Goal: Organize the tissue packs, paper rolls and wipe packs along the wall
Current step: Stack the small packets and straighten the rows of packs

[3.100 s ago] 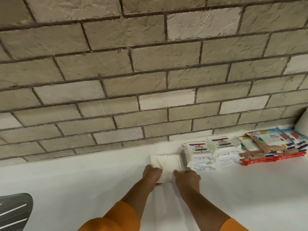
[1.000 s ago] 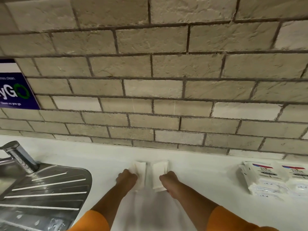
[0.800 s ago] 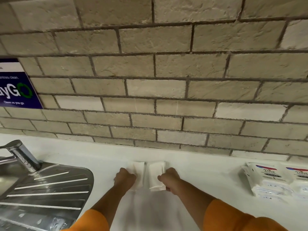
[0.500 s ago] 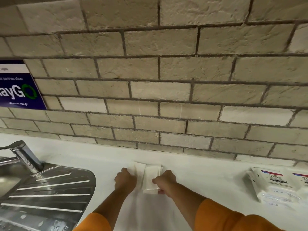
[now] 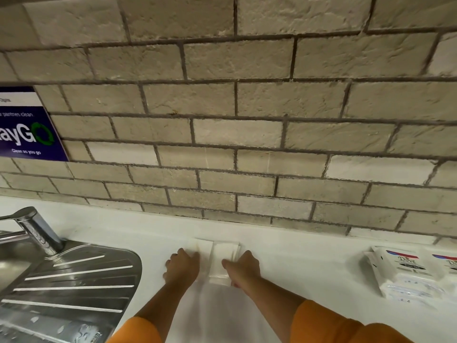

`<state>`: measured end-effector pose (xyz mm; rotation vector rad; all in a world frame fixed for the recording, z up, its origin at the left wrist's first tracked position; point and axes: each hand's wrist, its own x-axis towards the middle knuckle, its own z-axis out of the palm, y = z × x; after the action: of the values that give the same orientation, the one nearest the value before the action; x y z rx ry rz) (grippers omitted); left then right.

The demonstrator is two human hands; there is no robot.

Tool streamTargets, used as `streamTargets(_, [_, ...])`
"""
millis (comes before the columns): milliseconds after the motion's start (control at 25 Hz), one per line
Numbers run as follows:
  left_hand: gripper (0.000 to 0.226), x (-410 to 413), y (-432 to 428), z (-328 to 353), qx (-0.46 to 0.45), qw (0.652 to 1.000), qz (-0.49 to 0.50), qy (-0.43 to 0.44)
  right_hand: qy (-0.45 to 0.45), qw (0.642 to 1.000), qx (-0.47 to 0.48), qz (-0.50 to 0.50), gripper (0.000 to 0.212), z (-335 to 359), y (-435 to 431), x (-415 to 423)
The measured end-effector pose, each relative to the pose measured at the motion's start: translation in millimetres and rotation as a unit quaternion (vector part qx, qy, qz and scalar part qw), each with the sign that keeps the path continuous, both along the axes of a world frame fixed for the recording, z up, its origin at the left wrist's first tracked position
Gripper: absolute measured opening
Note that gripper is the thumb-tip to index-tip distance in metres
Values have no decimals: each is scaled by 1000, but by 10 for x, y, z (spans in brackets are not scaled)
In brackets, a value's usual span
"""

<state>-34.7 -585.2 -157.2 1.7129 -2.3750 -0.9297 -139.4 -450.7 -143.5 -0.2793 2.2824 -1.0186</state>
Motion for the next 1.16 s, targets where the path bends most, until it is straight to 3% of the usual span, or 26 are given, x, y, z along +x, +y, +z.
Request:
streamTargets(120, [49, 147, -102, -108, -16, 996, -37, 73, 77, 993, 27, 81, 84, -12, 139, 7])
streamTargets(200, [55, 319, -174, -141, -13, 990, -89, 106, 172, 967, 72, 175, 93, -44, 252, 13])
streamTargets(320, [83, 553, -284, -150, -18, 970, -240, 45, 320, 892, 96, 304, 83, -103, 369, 14])
streamTargets(440, [92, 620, -369, -155, -27, 955, -293, 19, 371, 853, 106, 352, 66, -164, 352, 30])
streamTargets(680, [60, 537, -365, -100, -66, 952, -299, 17, 403, 842, 96, 344, 48, -197, 258, 102])
streamTargets(1160, [55, 515, -327, -79, -80, 951, -298, 30, 377, 865, 88, 318, 47, -256, 208, 78])
